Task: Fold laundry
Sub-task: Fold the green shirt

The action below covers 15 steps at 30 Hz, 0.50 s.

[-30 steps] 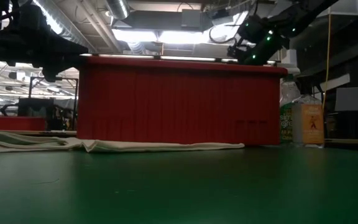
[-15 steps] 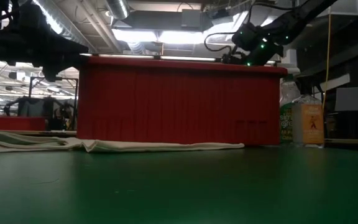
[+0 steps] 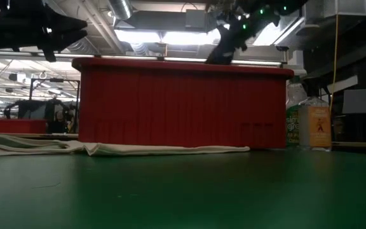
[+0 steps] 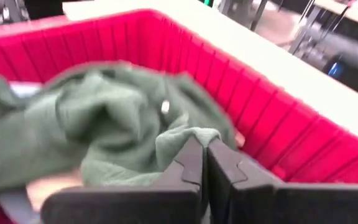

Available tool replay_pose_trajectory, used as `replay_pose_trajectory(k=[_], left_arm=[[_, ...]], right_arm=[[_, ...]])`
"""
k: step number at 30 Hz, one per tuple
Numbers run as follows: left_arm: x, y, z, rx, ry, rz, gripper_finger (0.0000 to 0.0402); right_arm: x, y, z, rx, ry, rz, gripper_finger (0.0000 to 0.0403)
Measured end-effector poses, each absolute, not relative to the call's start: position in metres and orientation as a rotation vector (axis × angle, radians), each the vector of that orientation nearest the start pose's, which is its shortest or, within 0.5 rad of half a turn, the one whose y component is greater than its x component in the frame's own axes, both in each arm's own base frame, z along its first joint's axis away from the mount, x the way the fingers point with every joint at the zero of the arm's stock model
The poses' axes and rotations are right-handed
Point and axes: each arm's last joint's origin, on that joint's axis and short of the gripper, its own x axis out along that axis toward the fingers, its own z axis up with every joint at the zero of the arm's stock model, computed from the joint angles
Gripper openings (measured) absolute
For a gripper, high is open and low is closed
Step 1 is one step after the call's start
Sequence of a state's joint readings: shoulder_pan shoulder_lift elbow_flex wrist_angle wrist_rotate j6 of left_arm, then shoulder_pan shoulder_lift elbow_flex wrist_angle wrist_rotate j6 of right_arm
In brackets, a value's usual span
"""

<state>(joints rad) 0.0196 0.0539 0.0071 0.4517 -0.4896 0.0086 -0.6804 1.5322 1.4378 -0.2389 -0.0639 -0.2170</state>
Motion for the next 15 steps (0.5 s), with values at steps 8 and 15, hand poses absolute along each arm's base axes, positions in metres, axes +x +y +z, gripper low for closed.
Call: replay_pose_trajectory(k=[8,15], left_arm=[[0.091,0.019,0.218,0.006,-0.435,0.566,0.0147],[0.103,0.028,0.244,0.129,-0.377,0.655,0.0147]], right_arm=[[0.271,-0.217,0.421,-0.14,0.246,-0.591,0.0003],[0.267,-0.214,0.444,-0.167,0.18,-0.6,0.0003]])
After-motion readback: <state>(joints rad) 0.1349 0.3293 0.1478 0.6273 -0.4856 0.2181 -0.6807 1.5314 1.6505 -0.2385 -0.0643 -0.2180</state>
